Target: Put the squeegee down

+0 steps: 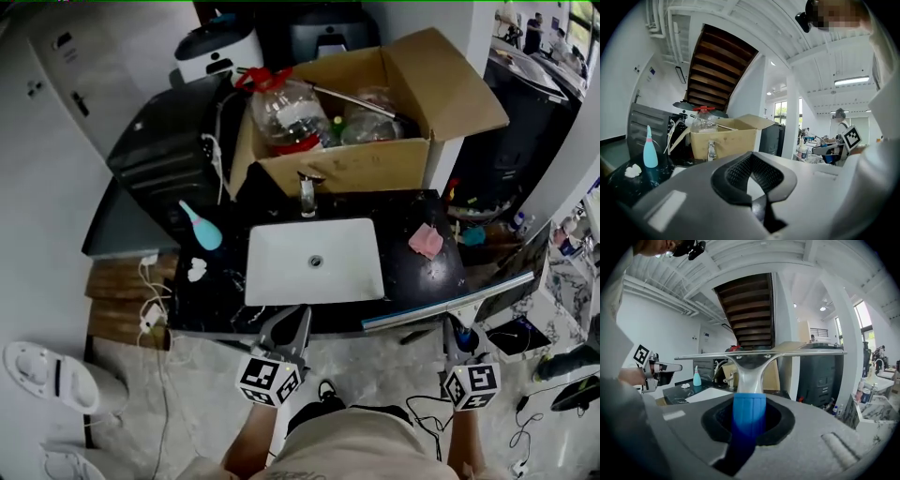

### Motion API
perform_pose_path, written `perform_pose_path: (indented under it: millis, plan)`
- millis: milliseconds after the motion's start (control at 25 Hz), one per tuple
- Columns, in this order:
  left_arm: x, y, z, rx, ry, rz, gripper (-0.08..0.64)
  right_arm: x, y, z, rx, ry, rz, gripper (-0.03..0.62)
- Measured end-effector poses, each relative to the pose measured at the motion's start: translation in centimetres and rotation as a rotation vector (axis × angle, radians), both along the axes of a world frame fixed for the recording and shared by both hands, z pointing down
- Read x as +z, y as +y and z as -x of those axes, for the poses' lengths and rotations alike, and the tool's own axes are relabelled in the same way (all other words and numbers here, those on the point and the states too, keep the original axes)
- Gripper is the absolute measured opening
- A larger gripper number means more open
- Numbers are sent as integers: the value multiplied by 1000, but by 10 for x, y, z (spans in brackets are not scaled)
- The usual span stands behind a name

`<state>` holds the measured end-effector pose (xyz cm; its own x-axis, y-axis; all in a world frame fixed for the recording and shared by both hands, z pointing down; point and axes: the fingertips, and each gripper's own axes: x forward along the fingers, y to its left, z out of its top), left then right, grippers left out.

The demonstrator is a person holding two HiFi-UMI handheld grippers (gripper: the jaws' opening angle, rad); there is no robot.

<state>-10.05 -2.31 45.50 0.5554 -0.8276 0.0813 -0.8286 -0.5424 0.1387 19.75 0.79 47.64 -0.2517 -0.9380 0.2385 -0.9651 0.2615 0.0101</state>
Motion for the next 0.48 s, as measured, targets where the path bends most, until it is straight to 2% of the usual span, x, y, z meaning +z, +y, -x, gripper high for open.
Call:
perform_pose_path:
  millis: [240,480]
  plan:
    - [18,-52,33,-15,-13,35,15,14,-44,25,15,-11,39,51]
    - [28,-96,12,2,-19,83,15,34,-79,3,32,-36,84,51]
